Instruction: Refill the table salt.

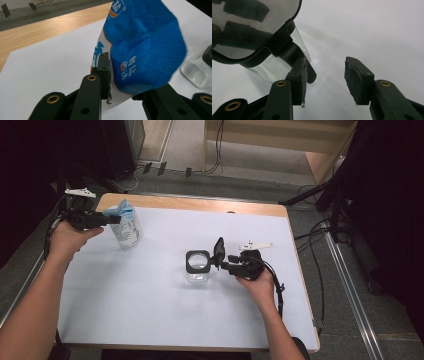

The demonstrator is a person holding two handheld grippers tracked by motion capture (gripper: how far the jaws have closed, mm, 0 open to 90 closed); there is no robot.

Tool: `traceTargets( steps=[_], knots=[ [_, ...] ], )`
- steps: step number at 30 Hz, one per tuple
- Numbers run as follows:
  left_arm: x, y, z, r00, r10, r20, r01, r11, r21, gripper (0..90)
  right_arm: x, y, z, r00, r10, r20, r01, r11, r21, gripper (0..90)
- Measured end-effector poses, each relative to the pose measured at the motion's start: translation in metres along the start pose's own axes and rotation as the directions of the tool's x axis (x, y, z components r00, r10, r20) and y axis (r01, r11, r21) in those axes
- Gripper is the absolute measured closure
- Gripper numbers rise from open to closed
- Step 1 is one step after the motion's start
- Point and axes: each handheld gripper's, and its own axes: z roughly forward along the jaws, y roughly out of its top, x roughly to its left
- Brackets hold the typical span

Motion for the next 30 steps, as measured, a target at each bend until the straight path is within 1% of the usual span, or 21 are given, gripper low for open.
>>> traceTargets(
  steps=[2, 5, 8, 9, 11, 13, 15, 16, 19, 20, 21, 22, 24, 25, 26, 27, 29, 30],
  knots=[
    [0.001, -0.001, 0.001, 1.0, 0.004, 0.0, -0.004, 1.0, 0.001, 82.8, 0.0, -0.001, -0.001, 1.0, 0.001, 0.0, -0.001, 1.0, 0.004, 53.8],
    [0.0, 0.0, 0.002, 1.0, 0.007, -0.006, -0.007, 1.0, 0.001, 88.0, 0.002, -0.002, -0.003, 1.0, 0.004, -0.004, -0.004, 1.0, 0.004, 53.8],
    [0.0, 0.0, 0.002, 1.0, 0.007, -0.007, -0.007, 1.0, 0.0, 89.3, 0.003, -0.003, -0.006, 1.0, 0.004, -0.005, -0.004, 1.0, -0.004, 53.9],
    [0.0, 0.0, 0.002, 1.0, -0.001, -0.002, 0.001, 1.0, -0.009, 89.3, 0.003, -0.004, -0.007, 1.0, 0.001, -0.005, -0.001, 1.0, -0.004, 53.8],
    [-0.001, 0.0, 0.002, 1.0, 0.004, 0.001, -0.004, 0.9999, -0.014, 89.8, 0.005, -0.005, -0.009, 1.0, 0.007, -0.004, -0.007, 1.0, -0.012, 53.8],
    [-0.002, 0.001, 0.001, 1.0, 0.006, 0.006, -0.006, 1.0, -0.008, 90.0, 0.005, -0.005, -0.01, 1.0, 0.007, -0.006, -0.007, 1.0, -0.017, 53.8],
    [-0.006, 0.003, 0.001, 0.9994, 0.021, 0.029, -0.021, 0.9998, -0.005, 90.0, 0.007, -0.005, -0.012, 0.9998, 0.016, -0.01, -0.016, 0.999, -0.031, 53.9],
    [-0.009, 0.004, 0.0, 0.9989, 0.025, 0.039, -0.024, 0.9996, -0.015, 90.0, 0.007, -0.006, -0.012, 0.9996, 0.02, -0.019, -0.021, 0.999, -0.032, 54.3],
    [-0.014, 0.006, -0.003, 0.9968, 0.035, 0.071, -0.033, 0.999, -0.031, 90.0, 0.01, -0.006, -0.013, 1.0, 0.007, -0.007, -0.008, 1.0, -0.028, 54.6],
    [-0.014, 0.006, -0.003, 0.9968, 0.035, 0.071, -0.033, 0.999, -0.031, 90.0, 0.01, -0.006, -0.014, 0.9999, 0.008, -0.008, -0.009, 0.999, -0.032, 54.6],
    [-0.021, 0.008, -0.006, 0.9956, 0.047, 0.08, -0.045, 0.9984, -0.034, 90.0, 0.011, -0.007, -0.015, 0.9999, 0.012, -0.005, -0.013, 0.999, -0.03, 54.8],
    [-0.025, 0.009, -0.007, 0.9951, 0.051, 0.085, -0.049, 0.9983, -0.032, 90.0, 0.012, -0.008, -0.017, 0.9999, 0.014, -0.006, -0.014, 0.999, -0.029, 55.3],
    [-0.031, 0.012, -0.009, 0.9944, 0.067, 0.082, -0.065, 0.9976, -0.022, 90.0, 0.015, -0.011, -0.021, 1.0, 0.004, -0.002, -0.004, 1.0, -0.029, 55.9],
    [-0.031, 0.012, -0.009, 0.9944, 0.067, 0.082, -0.065, 0.9976, -0.022, 90.0, 0.017, -0.012, -0.023, 1.0, -0.003, -0.002, 0.003, 0.999, -0.032, 56.1],
    [-0.036, 0.014, -0.01, 0.9936, 0.066, 0.092, -0.065, 0.9978, -0.012, 90.0, 0.018, -0.014, -0.025, 1.0, 0.0, -0.002, 0.0, 0.999, -0.033, 56.3],
    [-0.038, 0.015, -0.01, 0.9929, 0.071, 0.096, -0.071, 0.9975, -0.005, 90.0, 0.019, -0.015, -0.027, 1.0, 0.001, -0.006, -0.001, 0.999, -0.034, 56.6],
    [-0.04, 0.015, -0.01, 0.9932, 0.064, 0.097, -0.063, 0.998, -0.006, 90.0, 0.024, -0.017, -0.031, 0.9999, 0.002, -0.014, -0.003, 0.999, -0.041, 57.2],
    [-0.044, 0.014, -0.01, 0.9922, 0.071, 0.103, -0.071, 0.9975, -0.002, 90.0, 0.026, -0.018, -0.032, 0.9998, 0.001, -0.019, -0.002, 0.999, -0.041, 57.8]
  ],
)
